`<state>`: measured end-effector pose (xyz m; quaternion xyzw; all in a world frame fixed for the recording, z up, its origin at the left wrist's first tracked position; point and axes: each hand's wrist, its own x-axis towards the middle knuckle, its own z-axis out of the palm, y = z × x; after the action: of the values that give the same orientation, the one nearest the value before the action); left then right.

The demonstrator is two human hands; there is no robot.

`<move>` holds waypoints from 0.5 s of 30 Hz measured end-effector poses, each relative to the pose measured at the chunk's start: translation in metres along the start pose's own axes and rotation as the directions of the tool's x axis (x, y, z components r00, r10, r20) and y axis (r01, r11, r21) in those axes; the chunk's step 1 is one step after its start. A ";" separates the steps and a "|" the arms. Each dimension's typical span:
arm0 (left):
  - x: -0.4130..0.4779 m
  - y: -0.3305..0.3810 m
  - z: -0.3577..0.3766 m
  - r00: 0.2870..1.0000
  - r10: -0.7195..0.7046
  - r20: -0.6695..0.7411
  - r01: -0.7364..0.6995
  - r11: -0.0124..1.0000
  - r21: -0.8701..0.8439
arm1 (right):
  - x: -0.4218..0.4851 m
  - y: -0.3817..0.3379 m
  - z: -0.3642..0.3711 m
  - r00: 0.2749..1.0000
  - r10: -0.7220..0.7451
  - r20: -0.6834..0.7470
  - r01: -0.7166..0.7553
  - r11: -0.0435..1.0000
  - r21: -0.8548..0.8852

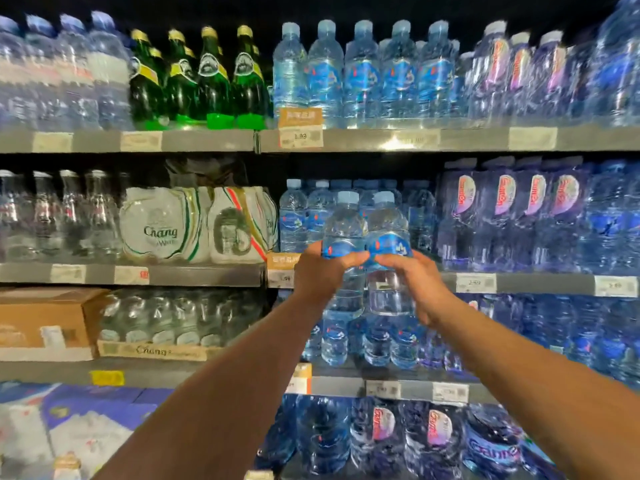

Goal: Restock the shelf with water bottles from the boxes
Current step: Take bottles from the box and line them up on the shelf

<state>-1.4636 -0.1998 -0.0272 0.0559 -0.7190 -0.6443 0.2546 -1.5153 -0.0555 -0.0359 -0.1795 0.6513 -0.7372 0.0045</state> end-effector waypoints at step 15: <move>0.102 -0.025 0.054 1.000 0.009 -0.019 -0.009 1.000 0.023 | 0.100 0.005 -0.031 0.999 -0.001 0.047 0.002 1.000 -0.018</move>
<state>-1.5816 -0.1971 -0.0233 0.0617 -0.7243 -0.6342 0.2636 -1.6188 -0.0505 -0.0173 -0.1972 0.6576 -0.7269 0.0177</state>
